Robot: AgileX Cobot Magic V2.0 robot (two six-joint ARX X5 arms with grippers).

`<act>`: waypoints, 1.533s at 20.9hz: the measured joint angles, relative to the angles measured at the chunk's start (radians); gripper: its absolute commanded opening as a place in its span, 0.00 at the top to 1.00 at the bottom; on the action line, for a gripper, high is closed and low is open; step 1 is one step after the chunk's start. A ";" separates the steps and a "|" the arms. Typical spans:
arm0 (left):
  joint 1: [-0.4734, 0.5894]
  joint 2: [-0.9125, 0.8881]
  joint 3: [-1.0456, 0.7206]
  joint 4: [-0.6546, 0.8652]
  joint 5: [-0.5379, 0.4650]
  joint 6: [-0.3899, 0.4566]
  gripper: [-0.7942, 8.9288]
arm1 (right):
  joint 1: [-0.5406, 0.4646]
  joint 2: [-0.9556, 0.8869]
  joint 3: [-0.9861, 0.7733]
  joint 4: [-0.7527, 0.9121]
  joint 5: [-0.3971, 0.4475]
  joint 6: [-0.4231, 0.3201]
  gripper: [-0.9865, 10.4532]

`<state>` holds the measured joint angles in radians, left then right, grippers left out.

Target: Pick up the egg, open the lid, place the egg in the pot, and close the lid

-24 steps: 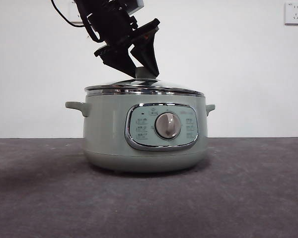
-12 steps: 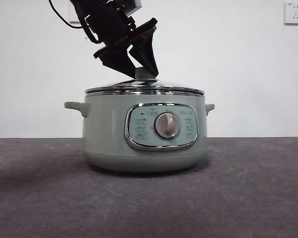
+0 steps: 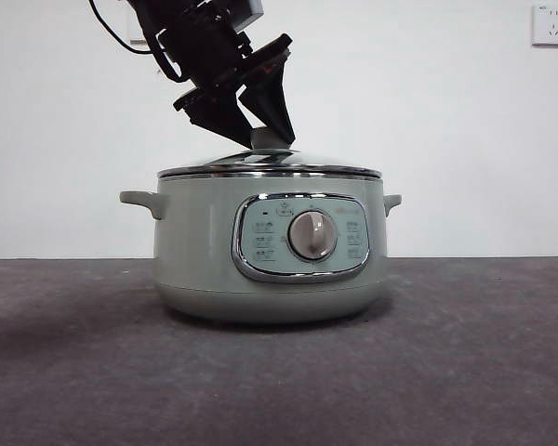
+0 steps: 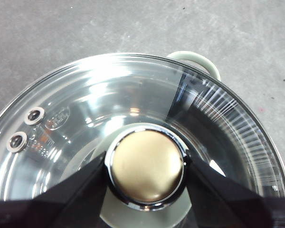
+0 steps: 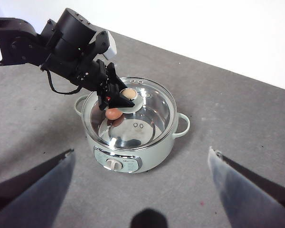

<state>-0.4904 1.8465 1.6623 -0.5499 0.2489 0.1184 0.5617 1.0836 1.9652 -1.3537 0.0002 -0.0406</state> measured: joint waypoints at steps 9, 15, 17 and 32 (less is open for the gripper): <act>0.007 -0.002 0.000 -0.019 0.000 0.000 0.46 | 0.000 0.001 0.000 0.000 0.000 0.000 0.50; 0.018 -0.005 0.028 -0.074 -0.003 -0.006 0.46 | 0.000 0.001 0.000 0.000 0.000 0.000 0.50; 0.019 -0.013 0.075 -0.135 -0.003 -0.007 0.46 | 0.000 0.001 0.000 0.000 0.000 0.000 0.50; 0.019 -0.536 0.214 -0.673 0.061 -0.007 0.93 | 0.000 0.076 0.000 0.000 0.000 0.000 0.60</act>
<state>-0.4713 1.3106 1.8759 -1.2232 0.3099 0.1112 0.5617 1.1599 1.9648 -1.3533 0.0002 -0.0406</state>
